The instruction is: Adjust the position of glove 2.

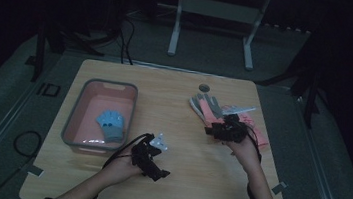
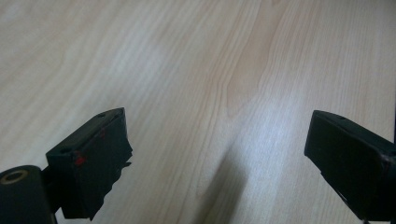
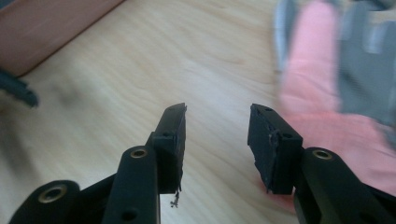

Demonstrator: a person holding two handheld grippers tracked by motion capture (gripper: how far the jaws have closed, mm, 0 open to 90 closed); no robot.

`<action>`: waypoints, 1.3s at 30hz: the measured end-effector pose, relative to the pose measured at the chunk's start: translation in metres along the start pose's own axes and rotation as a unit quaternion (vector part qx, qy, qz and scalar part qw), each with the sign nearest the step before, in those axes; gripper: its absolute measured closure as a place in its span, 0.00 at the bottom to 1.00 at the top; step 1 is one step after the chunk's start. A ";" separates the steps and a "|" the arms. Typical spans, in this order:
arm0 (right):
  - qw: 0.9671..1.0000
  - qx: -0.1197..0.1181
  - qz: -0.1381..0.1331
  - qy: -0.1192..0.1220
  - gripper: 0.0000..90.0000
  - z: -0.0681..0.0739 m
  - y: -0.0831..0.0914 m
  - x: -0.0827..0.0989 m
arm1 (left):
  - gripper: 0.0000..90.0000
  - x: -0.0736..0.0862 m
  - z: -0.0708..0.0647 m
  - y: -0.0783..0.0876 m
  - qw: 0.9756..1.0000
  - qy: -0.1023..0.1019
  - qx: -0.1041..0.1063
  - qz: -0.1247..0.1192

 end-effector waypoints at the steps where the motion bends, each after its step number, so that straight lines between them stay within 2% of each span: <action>1: 1.000 0.003 0.001 -0.002 0.66 -0.004 0.003 0.000 | 0.08 0.002 0.000 -0.001 1.000 -0.002 -0.001 0.003; 3: 1.000 0.010 0.001 -0.003 0.66 -0.009 0.006 0.001 | 0.08 0.005 -0.001 -0.003 1.000 -0.004 -0.004 0.005; 4: 1.000 0.024 0.001 -0.008 0.68 -0.020 0.011 0.001 | 0.08 0.007 -0.001 -0.004 1.000 -0.004 -0.004 0.007; 5: 1.000 0.024 0.001 -0.008 0.68 -0.020 0.011 0.001 | 0.08 0.010 -0.002 -0.005 1.000 -0.001 -0.001 0.007; 6: 0.999 0.034 -0.003 -0.015 0.70 -0.031 0.015 0.001 | 0.08 0.012 -0.002 -0.007 1.000 0.001 0.001 0.007; 7: 0.999 0.038 -0.003 -0.021 0.71 -0.036 0.017 0.000 | 0.08 0.014 -0.003 -0.008 1.000 0.000 0.002 0.008; 9: 0.999 0.039 -0.005 -0.024 0.71 -0.041 0.017 0.000 | 0.08 0.018 -0.004 -0.010 1.000 -0.002 0.000 0.009; 10: 0.998 0.049 -0.003 -0.028 0.71 -0.051 0.016 -0.002 | 0.08 0.019 -0.005 -0.010 1.000 -0.002 0.001 0.009; 12: 0.998 0.054 0.003 -0.026 0.71 -0.059 0.013 -0.004 | 0.08 0.022 -0.006 -0.011 1.000 0.000 0.003 0.011; 15: 0.998 0.056 0.011 -0.026 0.71 -0.066 0.008 -0.008 | 0.08 0.025 -0.006 -0.009 1.000 -0.010 -0.007 0.010; 17: 0.998 0.063 0.014 -0.024 0.71 -0.071 0.003 -0.012 | 0.08 0.027 -0.006 -0.008 1.000 0.000 -0.004 0.005; 20: 0.998 0.053 0.013 -0.015 0.71 -0.075 -0.007 -0.019 | 0.08 0.028 -0.004 -0.006 1.000 0.009 -0.003 -0.006; 21: 0.998 0.051 0.014 -0.017 0.70 -0.076 -0.011 -0.020 | 0.08 0.029 -0.003 -0.006 1.000 0.012 -0.005 -0.009; 22: 0.998 0.052 0.015 -0.014 0.69 -0.080 -0.020 -0.022 | 0.07 0.029 -0.002 -0.004 1.000 0.016 -0.016 -0.013; 24: 0.998 0.053 0.017 -0.012 0.67 -0.082 -0.024 -0.022 | 0.02 0.029 -0.002 -0.004 1.000 0.020 -0.017 -0.011; 25: 0.998 0.060 0.021 -0.007 0.67 -0.085 -0.032 -0.022 | 0.02 0.029 -0.002 -0.003 1.000 0.023 -0.016 -0.012; 27: 0.998 0.064 0.027 -0.003 0.67 -0.086 -0.036 -0.020 | 0.02 0.030 -0.002 -0.003 1.000 0.024 -0.015 -0.012; 29: 0.996 0.078 0.041 0.004 0.67 -0.090 -0.045 -0.016 | 0.02 0.030 -0.003 -0.003 1.000 0.021 -0.016 -0.014; 30: 0.995 0.083 0.049 0.006 0.69 -0.092 -0.049 -0.014 | 0.02 0.030 -0.003 -0.003 1.000 0.019 -0.016 -0.017; 35: 0.995 0.070 0.070 -0.006 0.73 -0.096 -0.061 -0.006 | 0.02 0.030 -0.002 -0.002 0.999 0.023 -0.015 -0.024; 37: 0.995 0.062 0.073 -0.016 0.80 -0.097 -0.062 -0.004 | 0.02 0.031 -0.002 -0.002 0.999 0.023 -0.014 -0.022; 39: 0.995 0.066 0.075 -0.015 0.88 -0.097 -0.063 -0.003 | 0.02 0.032 -0.002 -0.002 0.999 0.022 -0.014 -0.021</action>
Point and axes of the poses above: each handheld gripper's, and its own axes: y roughly backward along the jaws, x roughly out of its underside, z roughly to its left, the point moved 6 cm from there along -y, roughly forward along the jaws, and after that the axes turned 5 degrees about -z, right-handed, at the moved point
